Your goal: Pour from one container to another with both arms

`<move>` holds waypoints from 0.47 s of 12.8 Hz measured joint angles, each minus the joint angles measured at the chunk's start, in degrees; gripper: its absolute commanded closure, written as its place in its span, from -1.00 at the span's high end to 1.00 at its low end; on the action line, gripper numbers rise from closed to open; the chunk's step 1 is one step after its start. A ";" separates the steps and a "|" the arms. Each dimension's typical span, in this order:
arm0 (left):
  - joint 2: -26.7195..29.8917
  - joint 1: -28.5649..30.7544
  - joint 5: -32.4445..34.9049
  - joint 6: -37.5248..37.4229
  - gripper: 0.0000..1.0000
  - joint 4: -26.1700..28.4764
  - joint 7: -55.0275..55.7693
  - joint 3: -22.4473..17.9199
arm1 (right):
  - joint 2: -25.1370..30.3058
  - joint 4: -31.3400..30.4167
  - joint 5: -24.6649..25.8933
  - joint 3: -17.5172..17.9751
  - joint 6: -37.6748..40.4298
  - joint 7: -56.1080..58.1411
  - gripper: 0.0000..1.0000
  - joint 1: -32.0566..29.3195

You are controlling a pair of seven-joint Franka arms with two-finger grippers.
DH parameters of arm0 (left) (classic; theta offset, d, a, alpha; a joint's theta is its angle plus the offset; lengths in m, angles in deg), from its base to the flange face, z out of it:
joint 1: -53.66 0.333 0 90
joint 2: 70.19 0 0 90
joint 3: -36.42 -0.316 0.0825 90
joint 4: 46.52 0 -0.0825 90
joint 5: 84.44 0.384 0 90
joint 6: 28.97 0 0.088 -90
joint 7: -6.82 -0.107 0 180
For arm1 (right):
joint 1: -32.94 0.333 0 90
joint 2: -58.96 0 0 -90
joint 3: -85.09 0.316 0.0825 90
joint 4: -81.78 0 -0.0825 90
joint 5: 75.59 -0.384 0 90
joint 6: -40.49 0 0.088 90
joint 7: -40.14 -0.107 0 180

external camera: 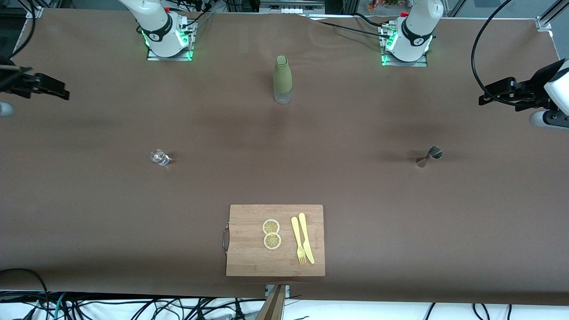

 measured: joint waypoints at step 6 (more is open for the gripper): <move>0.01 -0.01 0.00 0.14 1.00 0.03 0.00 0.00 | 0.97 -2.56 -0.35 2.65 -1.86 -0.48 0.99 -1.30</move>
